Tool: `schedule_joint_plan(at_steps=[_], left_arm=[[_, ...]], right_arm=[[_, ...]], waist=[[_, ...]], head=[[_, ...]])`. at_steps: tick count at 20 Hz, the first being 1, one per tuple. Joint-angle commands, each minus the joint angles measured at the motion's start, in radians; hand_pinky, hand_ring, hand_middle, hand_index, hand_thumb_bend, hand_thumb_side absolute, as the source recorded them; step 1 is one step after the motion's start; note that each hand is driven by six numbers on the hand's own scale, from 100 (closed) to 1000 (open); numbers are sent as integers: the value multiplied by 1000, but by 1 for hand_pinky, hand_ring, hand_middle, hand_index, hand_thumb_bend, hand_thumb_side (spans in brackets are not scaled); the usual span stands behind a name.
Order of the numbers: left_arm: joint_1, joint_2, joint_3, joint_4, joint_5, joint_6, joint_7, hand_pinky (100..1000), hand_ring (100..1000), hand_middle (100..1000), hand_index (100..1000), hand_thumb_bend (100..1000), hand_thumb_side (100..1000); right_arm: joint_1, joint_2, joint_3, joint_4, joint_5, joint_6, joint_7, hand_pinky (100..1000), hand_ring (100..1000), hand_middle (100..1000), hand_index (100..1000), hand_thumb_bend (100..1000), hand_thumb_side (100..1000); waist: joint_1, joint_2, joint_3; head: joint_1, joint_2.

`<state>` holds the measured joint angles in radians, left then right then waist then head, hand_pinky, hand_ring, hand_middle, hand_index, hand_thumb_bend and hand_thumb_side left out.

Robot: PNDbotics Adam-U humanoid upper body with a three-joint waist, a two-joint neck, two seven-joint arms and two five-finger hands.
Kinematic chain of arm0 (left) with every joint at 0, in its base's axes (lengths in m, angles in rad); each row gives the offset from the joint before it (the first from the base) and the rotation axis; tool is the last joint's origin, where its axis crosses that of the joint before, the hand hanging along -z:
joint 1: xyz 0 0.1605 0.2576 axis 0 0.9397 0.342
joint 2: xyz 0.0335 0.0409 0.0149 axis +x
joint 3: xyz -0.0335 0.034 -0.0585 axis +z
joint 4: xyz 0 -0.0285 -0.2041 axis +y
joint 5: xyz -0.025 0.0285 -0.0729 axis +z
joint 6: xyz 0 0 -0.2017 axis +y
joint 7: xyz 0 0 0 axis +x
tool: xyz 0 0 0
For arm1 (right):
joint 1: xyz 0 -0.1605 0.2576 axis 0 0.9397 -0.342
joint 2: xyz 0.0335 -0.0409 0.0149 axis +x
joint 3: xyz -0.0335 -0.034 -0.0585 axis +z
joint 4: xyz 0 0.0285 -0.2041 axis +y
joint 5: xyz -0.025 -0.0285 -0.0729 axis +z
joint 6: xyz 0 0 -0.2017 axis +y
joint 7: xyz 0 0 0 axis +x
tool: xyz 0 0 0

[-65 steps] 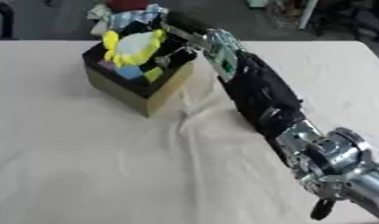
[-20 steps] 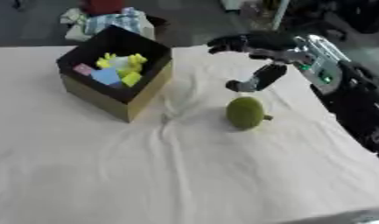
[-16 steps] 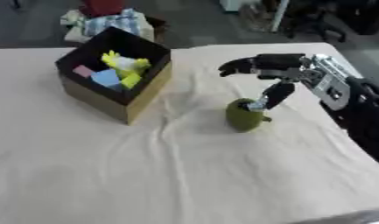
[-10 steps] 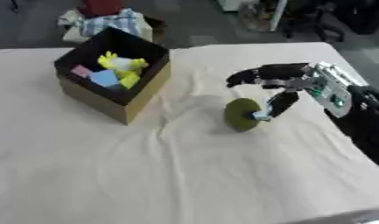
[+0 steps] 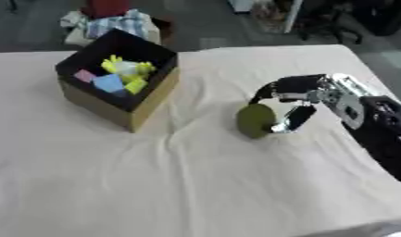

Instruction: Pick up objects on the table and place them in the box.

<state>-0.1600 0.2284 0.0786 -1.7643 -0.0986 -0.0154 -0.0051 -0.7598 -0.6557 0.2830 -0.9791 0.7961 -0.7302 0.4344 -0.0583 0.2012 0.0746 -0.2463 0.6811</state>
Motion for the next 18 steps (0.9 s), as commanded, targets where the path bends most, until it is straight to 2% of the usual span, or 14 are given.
schedule_joint_plan(at_steps=[1, 2, 3, 4, 9, 12, 16, 18], left_arm=[[-11, 19, 6, -19, -1, -2, 4, 830, 750, 698, 848, 100, 663], [-11, 19, 5, -19, -1, -2, 3, 830, 750, 698, 849, 100, 663], [-11, 18, 5, -19, -1, -2, 3, 830, 750, 698, 849, 100, 662], [-11, 18, 5, -20, 0, -3, 3, 830, 750, 698, 848, 100, 662], [-7, 16, 3, -18, 1, -2, 2, 830, 750, 698, 848, 100, 663], [-7, 14, 0, -18, 1, -3, -1, 830, 749, 697, 848, 100, 662], [-7, 7, -7, -15, 3, -4, -8, 830, 749, 698, 849, 100, 662], [-8, 4, -14, -14, 6, -5, -14, 830, 748, 697, 849, 100, 662]], right_arm=[[-34, -9, -26, -15, 7, -109, 4, 735, 747, 505, 622, 116, 138], [-42, -6, -29, -22, 1, -110, -31, 725, 733, 487, 602, 107, 100], [-51, -3, -31, -27, -6, -111, -60, 722, 726, 480, 595, 100, 270], [-65, -1, -34, -39, -9, -114, -84, 720, 719, 475, 593, 100, 100], [-161, 47, -76, -68, -71, -86, -126, 718, 705, 462, 589, 100, 100], [-252, 119, -119, -45, -81, -49, -122, 714, 690, 447, 584, 100, 100], [-360, 244, -189, 47, -36, 13, -131, 708, 673, 440, 581, 100, 100], [-402, 307, -217, 98, 24, 42, -142, 707, 672, 446, 588, 100, 100]], waist=[[0, -4, -3], [0, -5, -3], [0, -5, -4], [1, -7, -4], [3, -12, -6], [6, -16, 1], [13, -18, 22], [16, -21, 41]], head=[[-2, -13], [-2, -14], [-2, -14], [-2, -13], [-4, -10], [-7, -10], [-21, -12], [-35, -10]])
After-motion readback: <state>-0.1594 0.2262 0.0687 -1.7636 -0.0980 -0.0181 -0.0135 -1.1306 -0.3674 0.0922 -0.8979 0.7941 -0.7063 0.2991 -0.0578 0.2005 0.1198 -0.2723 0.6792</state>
